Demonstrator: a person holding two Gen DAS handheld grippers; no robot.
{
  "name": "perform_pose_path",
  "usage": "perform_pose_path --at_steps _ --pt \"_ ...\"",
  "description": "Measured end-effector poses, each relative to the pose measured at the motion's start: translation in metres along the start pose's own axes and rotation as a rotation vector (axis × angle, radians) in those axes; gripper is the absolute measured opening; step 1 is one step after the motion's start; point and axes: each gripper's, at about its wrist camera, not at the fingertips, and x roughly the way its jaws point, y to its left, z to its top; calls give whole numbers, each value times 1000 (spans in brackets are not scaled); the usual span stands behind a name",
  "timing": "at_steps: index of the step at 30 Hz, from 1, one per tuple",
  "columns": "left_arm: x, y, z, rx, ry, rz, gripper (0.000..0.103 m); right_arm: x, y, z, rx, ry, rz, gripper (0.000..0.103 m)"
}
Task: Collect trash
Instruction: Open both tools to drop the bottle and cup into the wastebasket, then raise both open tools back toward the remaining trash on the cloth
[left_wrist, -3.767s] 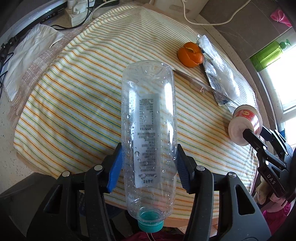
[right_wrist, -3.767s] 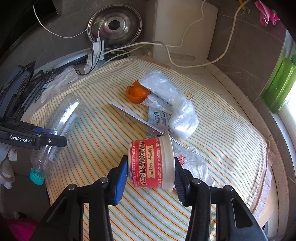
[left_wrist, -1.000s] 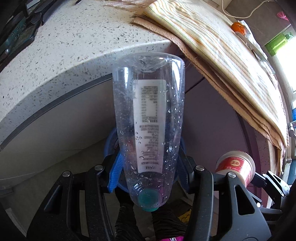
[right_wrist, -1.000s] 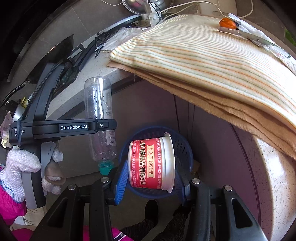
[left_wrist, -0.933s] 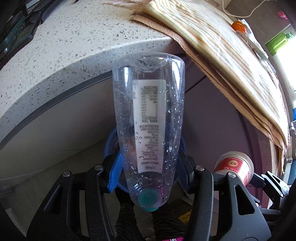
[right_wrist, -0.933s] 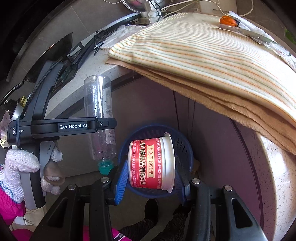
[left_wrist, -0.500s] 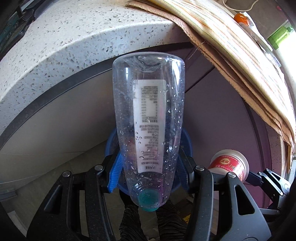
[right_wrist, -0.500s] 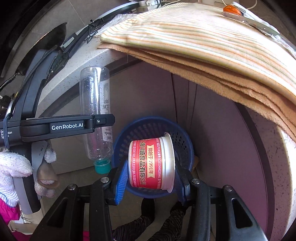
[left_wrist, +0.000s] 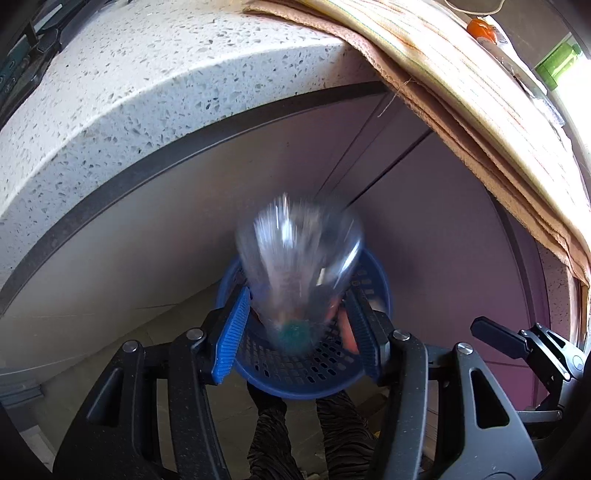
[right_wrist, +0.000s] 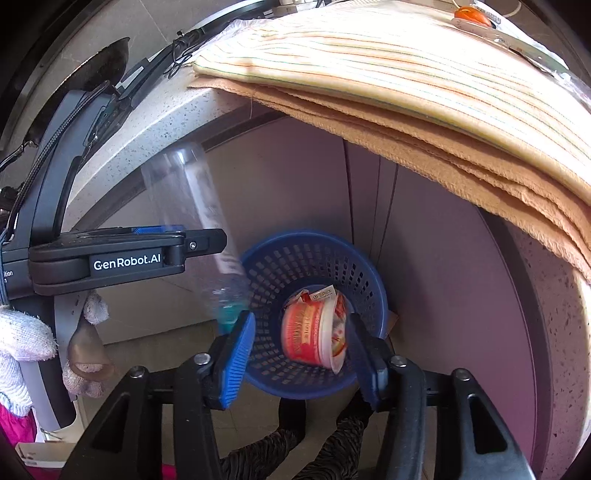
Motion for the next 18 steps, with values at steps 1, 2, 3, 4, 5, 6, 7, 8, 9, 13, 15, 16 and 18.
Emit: perform_pose_path --at_steps 1,2,3,4,5,6,7,8,9,13,15,16,18 --pt "-1 -1 1 -1 -3 0 55 -1 0 0 0 -1 -1 58" --pt "-3 -2 1 -3 -6 -1 55 -1 0 0 1 -4 -2 58" --pt "-4 -2 2 -5 -9 -1 55 -3 0 1 1 -5 0 58" --pt "-6 -3 2 -5 -11 -2 55 -4 0 1 1 -6 2 58" --pt "-7 -3 3 -6 -13 -2 55 -5 -1 1 1 -8 4 58" --pt "-9 -4 4 -8 -14 -2 55 -6 -1 2 1 -10 5 58" --pt "-11 -4 4 -9 -16 -3 55 -8 -2 2 1 -14 6 58" --pt "-13 -4 5 -10 -18 -2 55 -9 -2 2 2 -16 8 58" --pt "-15 -3 6 -10 -22 -1 55 -11 -3 2 2 -19 11 58" --pt "-23 6 10 -9 -34 -4 55 -22 -5 3 2 -36 26 58" --pt "-30 6 13 -8 -44 -8 55 -30 -5 2 -1 -48 36 59" --pt "-31 7 11 -7 -52 -10 55 -34 -5 3 -4 -54 41 59" --pt "-40 6 14 -2 -68 -11 55 -44 -3 6 -10 -73 51 59"
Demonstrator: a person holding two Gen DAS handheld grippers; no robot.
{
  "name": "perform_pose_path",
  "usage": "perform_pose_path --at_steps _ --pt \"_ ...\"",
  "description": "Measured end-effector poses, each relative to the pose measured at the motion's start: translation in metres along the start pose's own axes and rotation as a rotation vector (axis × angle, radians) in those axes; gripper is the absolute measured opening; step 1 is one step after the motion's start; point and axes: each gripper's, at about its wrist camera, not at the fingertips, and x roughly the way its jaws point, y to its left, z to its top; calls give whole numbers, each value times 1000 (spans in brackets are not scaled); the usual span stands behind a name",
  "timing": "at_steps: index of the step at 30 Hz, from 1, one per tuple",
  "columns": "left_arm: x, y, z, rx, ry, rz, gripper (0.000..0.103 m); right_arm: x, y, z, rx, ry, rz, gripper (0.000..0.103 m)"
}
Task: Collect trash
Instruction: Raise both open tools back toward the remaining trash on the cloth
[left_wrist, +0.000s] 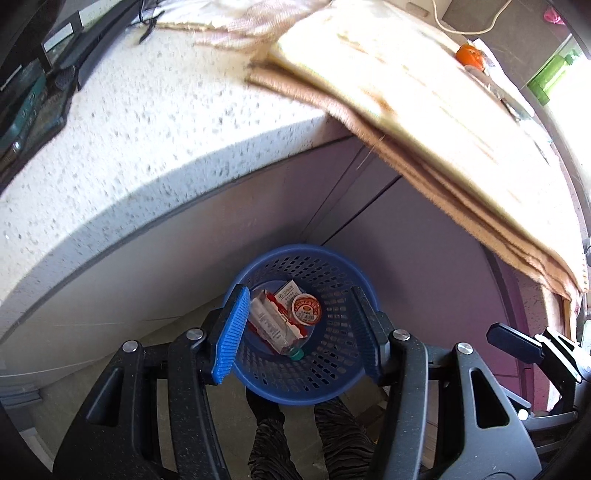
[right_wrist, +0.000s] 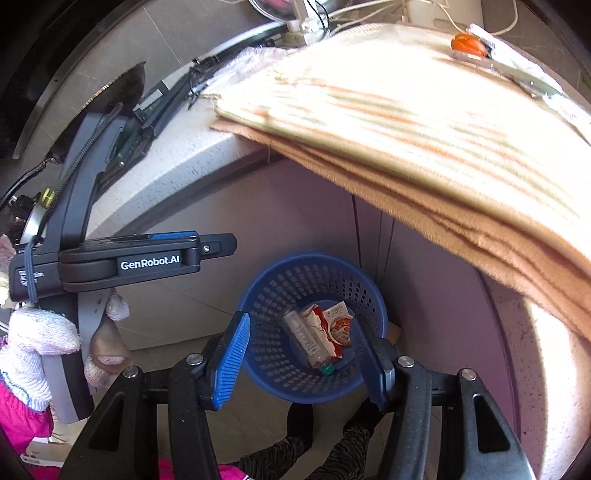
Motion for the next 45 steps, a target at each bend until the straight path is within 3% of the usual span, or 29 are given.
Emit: perform_pose_path --at_steps 14,20,28,33,37,45 --pt "-63 -38 48 39 -144 -47 62 -96 -28 29 -3 -180 40 71" --pt "-71 -72 77 65 -182 -79 69 -133 -61 46 29 -248 8 77" --pt "-66 -116 116 98 -198 -115 69 -169 -115 67 60 -315 -61 83" --pt "-58 -145 140 123 -201 -135 69 -176 -149 83 69 -319 -114 83" --pt "-48 -168 162 134 -194 -156 69 -176 -176 95 61 -301 -156 92" --pt "-24 -211 206 163 -174 -174 69 -168 -229 120 58 -238 -205 92"
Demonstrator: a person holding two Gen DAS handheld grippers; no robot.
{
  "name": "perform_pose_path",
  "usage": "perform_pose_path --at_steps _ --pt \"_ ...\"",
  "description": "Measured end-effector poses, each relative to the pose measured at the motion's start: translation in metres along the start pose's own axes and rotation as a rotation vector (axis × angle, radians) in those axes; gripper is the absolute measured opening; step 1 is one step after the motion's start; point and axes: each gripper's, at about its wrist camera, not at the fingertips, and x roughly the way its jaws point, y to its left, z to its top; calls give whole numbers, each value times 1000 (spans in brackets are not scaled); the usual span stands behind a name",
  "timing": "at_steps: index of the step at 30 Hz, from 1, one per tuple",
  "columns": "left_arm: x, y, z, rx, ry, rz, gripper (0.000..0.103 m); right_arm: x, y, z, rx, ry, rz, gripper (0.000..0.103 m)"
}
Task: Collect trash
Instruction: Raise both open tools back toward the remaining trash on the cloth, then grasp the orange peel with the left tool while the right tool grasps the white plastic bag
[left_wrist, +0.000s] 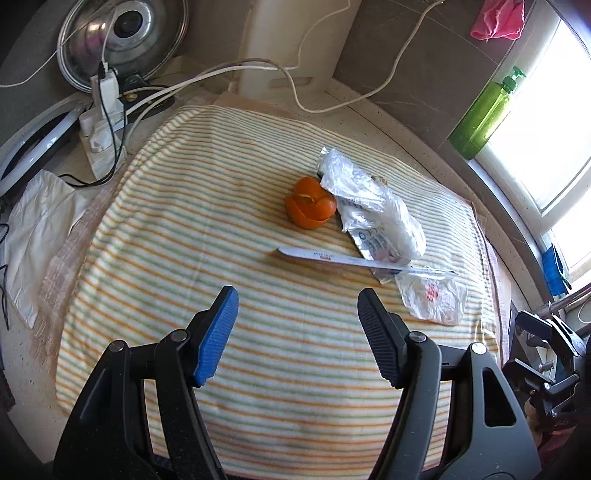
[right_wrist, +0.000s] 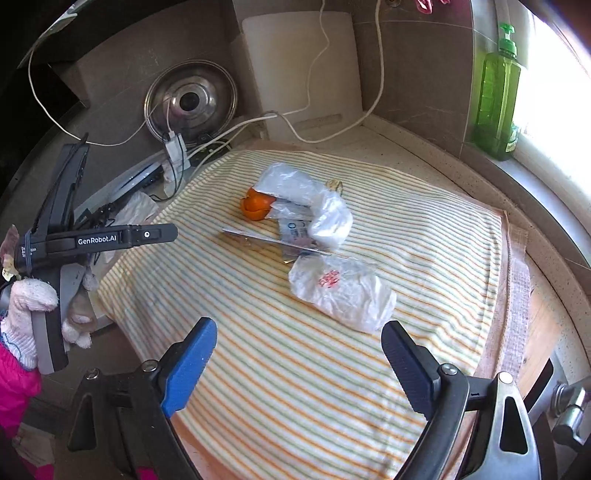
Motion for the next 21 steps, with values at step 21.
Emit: perform_pose_path --at_steps 21 --pt "103 -9 60 -3 136 60 69 76 -37 30 -78 124 8 92"
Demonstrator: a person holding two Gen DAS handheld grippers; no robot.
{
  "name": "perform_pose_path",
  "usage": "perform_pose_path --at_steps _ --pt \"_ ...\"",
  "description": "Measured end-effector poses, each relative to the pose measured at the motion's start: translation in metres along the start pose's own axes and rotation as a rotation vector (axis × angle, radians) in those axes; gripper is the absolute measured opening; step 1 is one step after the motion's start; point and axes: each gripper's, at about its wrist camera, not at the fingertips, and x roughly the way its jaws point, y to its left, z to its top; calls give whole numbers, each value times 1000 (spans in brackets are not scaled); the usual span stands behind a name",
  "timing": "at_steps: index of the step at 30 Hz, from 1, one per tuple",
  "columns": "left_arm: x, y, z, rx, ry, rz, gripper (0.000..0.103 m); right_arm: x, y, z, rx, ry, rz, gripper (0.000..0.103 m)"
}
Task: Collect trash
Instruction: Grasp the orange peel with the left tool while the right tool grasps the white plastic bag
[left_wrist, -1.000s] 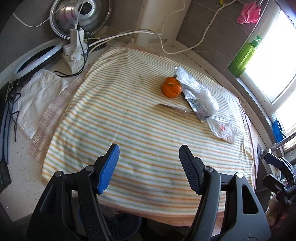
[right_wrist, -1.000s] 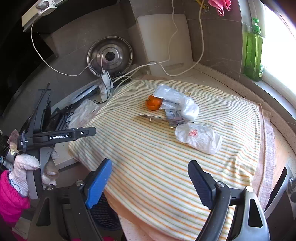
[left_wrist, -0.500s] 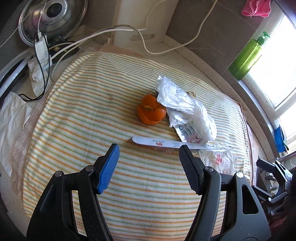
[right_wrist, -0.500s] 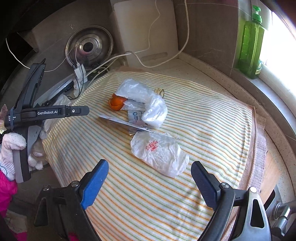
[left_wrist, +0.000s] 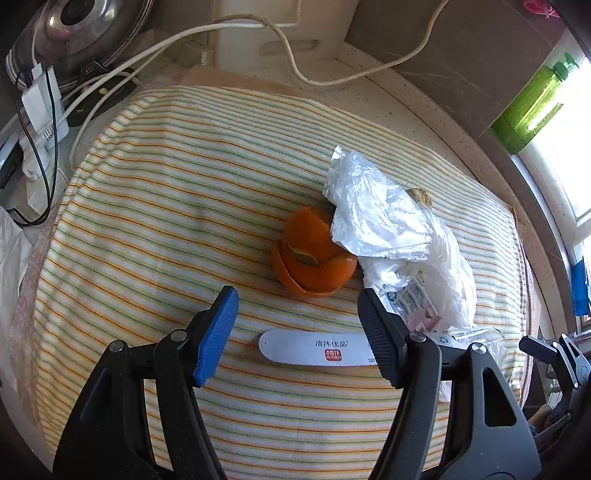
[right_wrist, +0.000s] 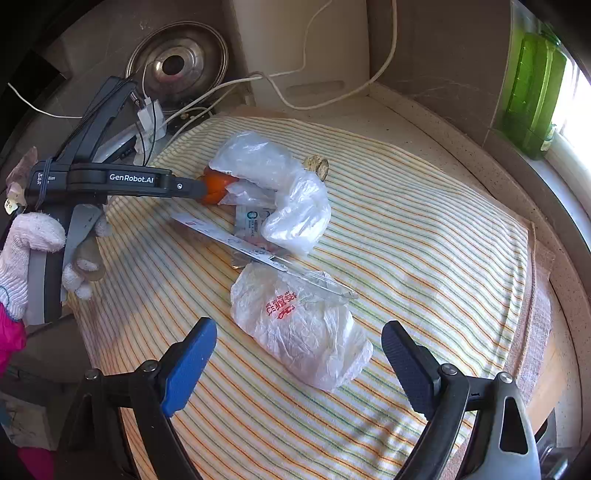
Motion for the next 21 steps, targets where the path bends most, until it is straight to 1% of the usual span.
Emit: perform_pose_path --at_steps 7,12,13,14,17,18,20,21 --pt "15 0 11 -35 17 -24 69 19 0 5 -37 46 20 93" --pt "23 -6 17 -42 20 -47 69 33 3 8 -80 80 8 93" --pt "24 -7 17 -43 17 -50 67 36 3 9 -87 88 4 93" --pt "24 -8 17 -43 13 -51 62 39 3 9 -94 96 -5 93" --pt "25 -10 16 -39 5 -42 55 47 5 8 -113 119 -25 93" --pt "25 -9 17 -40 5 -47 55 49 5 8 -118 123 -26 92" --pt "24 -7 16 -45 0 -54 53 50 6 7 -124 121 -32 88" --pt "24 -6 16 -44 -2 -53 52 50 5 7 -126 120 -37 84"
